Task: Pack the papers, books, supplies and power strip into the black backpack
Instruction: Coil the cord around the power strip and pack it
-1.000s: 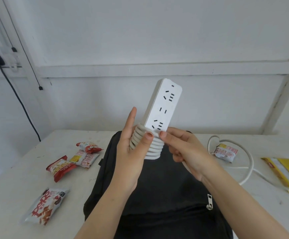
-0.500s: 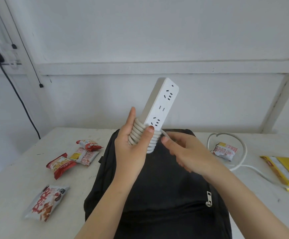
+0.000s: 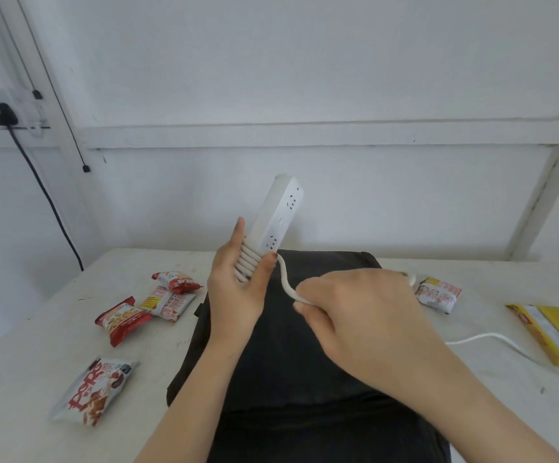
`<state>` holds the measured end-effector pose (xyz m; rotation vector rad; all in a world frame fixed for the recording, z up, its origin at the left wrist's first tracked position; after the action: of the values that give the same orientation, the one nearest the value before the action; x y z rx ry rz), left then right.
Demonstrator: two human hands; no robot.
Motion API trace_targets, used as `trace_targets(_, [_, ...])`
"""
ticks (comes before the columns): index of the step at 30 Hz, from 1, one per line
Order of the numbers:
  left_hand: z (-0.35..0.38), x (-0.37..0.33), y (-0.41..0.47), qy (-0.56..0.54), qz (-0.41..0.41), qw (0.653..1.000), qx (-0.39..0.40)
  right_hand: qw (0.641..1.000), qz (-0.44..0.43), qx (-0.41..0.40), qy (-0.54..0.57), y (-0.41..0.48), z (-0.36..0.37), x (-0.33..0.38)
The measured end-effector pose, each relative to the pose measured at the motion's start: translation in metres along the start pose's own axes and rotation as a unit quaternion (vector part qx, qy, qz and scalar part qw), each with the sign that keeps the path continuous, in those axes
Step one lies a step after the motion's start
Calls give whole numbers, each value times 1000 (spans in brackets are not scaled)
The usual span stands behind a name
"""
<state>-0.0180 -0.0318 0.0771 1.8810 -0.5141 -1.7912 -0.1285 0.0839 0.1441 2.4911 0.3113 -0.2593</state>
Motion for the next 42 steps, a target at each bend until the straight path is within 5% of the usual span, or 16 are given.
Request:
trace_targets(11, [21, 7, -7, -19, -41, 984, 173, 996, -62, -16, 55, 25, -22, -21])
trace_targets(15, [35, -11, -22, -17, -50, 964, 261, 984, -62, 4, 168, 58, -30, -48])
trace_targets(19, [38, -35, -33, -117, -76, 943, 301, 886, -17, 157, 436, 79, -3, -98])
trace_targets(22, [32, -43, -35, -245, -111, 920, 285, 826, 44, 183, 532, 77, 21, -123])
trace_targets(26, [27, -41, -36, -368, -167, 887, 224, 812, 75, 148, 560, 63, 48, -116])
trace_targets(29, [22, -35, -32, -436, -194, 862, 173, 769, 101, 163, 609, 48, 64, -95])
trace_targets(31, [15, -29, -26, -435, -196, 869, 134, 744, 97, 186, 634, 34, 70, -70])
trace_targets(35, [8, -21, -24, -378, -172, 905, 96, 750, 171, 151, 620, 20, 67, -38])
trace_targets(42, [7, -14, -31, -344, -152, 924, 73, 683, 289, 117, 661, 7, 74, -32])
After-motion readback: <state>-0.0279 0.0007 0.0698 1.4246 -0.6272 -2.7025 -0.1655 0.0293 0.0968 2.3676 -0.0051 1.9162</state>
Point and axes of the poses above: each hand's wrist, its own y-axis towards the middle knuckle, its own z-axis out of the palm, x = y × z, the point moved 8 cm from there along y, towards the middle knuckle, and after that the axes turned 9 degrees about -y, right-handed, at the moved point
